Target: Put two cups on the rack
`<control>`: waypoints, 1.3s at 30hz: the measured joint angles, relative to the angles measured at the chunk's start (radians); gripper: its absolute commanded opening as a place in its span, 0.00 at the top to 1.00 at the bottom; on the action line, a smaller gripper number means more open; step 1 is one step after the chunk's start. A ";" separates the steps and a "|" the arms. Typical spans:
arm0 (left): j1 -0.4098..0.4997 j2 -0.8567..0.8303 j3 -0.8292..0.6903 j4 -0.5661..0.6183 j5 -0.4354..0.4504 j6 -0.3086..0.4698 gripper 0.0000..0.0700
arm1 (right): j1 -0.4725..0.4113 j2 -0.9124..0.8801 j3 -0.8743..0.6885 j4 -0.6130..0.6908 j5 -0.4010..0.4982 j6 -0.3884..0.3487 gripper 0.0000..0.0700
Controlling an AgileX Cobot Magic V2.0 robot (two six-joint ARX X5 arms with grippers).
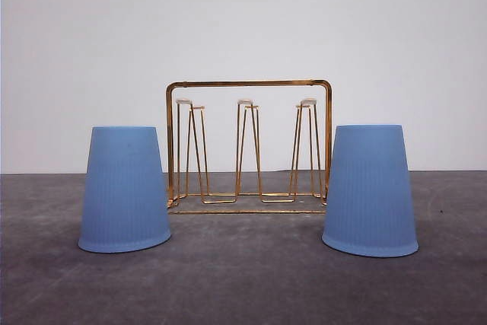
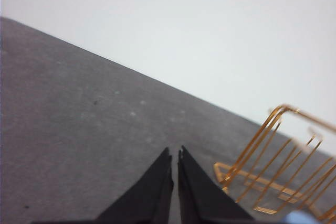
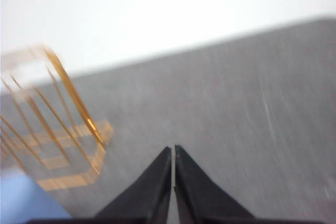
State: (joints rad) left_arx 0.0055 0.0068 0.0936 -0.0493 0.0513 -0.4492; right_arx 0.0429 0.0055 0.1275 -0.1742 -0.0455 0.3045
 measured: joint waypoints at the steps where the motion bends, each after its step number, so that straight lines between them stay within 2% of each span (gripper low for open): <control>1: 0.000 0.002 0.040 -0.039 0.000 -0.016 1.00 | 0.000 0.000 0.039 -0.016 -0.004 0.009 0.99; 5: 0.000 0.044 0.220 -0.220 0.000 -0.036 1.00 | 0.000 0.035 0.193 -0.140 -0.006 0.018 0.99; 9: 0.000 0.130 0.390 -0.456 0.030 -0.027 1.00 | 0.000 0.119 0.335 -0.298 -0.014 0.018 0.99; 13: 0.000 0.238 0.523 -0.662 0.092 0.014 1.00 | 0.000 0.225 0.436 -0.425 -0.106 -0.004 0.99; 16: 0.000 0.320 0.581 -0.763 0.170 0.061 1.00 | 0.000 0.296 0.456 -0.472 -0.194 -0.065 0.99; 19: 0.000 0.399 0.609 -0.822 0.256 0.115 1.00 | 0.001 0.356 0.455 -0.502 -0.270 -0.113 0.99; 22: -0.007 0.460 0.618 -0.837 0.327 0.178 1.00 | 0.025 0.391 0.456 -0.501 -0.291 -0.148 0.99; 27: -0.106 0.498 0.618 -0.798 0.339 0.259 1.00 | 0.119 0.389 0.455 -0.502 -0.259 -0.229 0.99; 29: -0.166 0.502 0.618 -0.778 0.338 0.313 1.00 | 0.157 0.388 0.455 -0.503 -0.240 -0.257 0.99; 34: -0.294 0.517 0.619 -0.777 0.339 0.525 0.99 | 0.211 0.389 0.455 -0.505 -0.239 -0.309 0.98; 35: -0.311 0.519 0.619 -0.777 0.338 0.571 0.99 | 0.216 0.389 0.455 -0.505 -0.239 -0.318 0.96; 36: -0.325 0.519 0.619 -0.777 0.338 0.619 0.93 | 0.218 0.389 0.455 -0.505 -0.239 -0.326 0.87; 37: -0.335 0.519 0.619 -0.776 0.338 0.658 0.83 | 0.219 0.389 0.455 -0.505 -0.239 -0.334 0.74; 39: -0.343 0.518 0.619 -0.766 0.339 0.708 0.53 | 0.219 0.389 0.455 -0.505 -0.238 -0.348 0.44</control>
State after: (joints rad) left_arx -0.3379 0.5246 0.7124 -0.8153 0.3899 0.2587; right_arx 0.2618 0.3943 0.5827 -0.6796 -0.2836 -0.0435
